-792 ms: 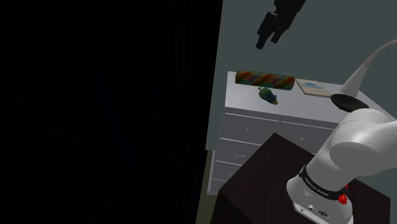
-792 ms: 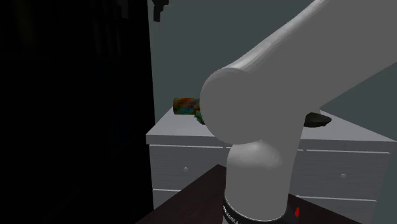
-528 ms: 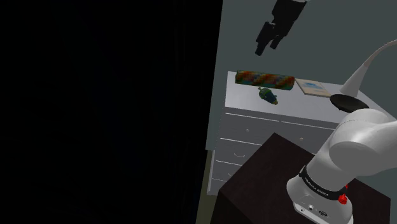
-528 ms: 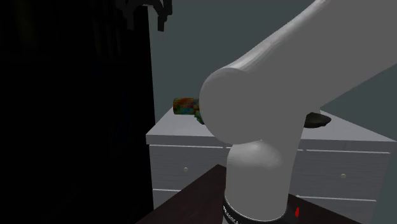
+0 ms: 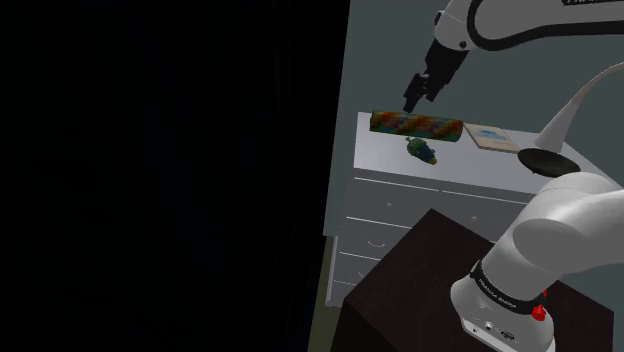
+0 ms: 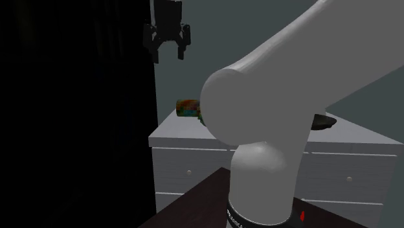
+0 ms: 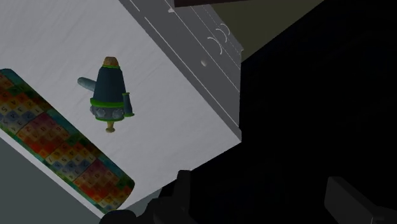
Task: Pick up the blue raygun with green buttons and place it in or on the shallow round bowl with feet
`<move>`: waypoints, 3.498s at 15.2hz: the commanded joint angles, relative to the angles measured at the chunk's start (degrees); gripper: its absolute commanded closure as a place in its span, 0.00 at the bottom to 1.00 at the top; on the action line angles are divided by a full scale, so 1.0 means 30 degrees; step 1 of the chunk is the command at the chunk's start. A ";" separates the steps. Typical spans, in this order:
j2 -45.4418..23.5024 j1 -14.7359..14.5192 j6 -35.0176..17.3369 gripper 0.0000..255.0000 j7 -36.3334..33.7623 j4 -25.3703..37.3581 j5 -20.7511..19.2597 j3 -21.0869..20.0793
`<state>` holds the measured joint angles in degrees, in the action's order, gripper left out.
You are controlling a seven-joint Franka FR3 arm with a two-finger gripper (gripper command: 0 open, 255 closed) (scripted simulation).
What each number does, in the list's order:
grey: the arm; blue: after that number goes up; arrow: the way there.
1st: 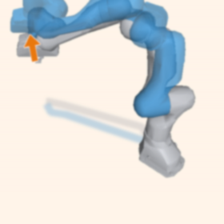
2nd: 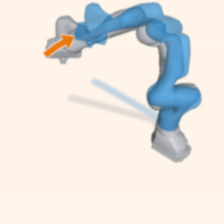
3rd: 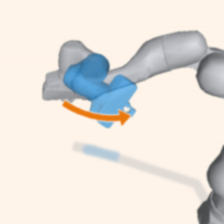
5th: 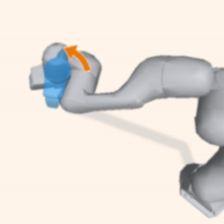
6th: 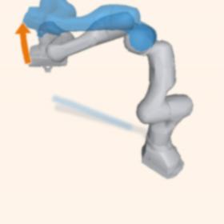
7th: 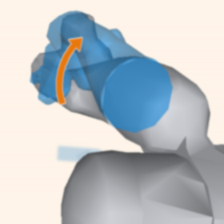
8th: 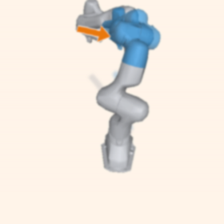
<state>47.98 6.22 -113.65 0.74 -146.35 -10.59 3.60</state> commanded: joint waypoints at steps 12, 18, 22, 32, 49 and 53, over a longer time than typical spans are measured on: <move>-0.4093 0.3332 -0.8728 0.00 0.0554 -0.3789 -0.4094 0.2903; -0.7989 0.5239 -1.3262 0.00 0.0196 -0.3883 -0.6313 0.4030; -1.1081 0.6655 -1.6184 0.00 -0.0501 -0.3281 -0.8001 0.4507; -1.5986 0.8247 -1.9869 0.00 -0.3036 -0.1607 -1.1164 0.4653; -1.5993 0.8234 -1.9880 1.00 -0.3001 -0.1606 -1.1144 0.4683; -1.5039 0.8039 -1.9057 1.00 -0.1620 -0.1773 -0.9639 0.4565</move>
<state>2.00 30.44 -171.51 -5.55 -151.49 -40.91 17.30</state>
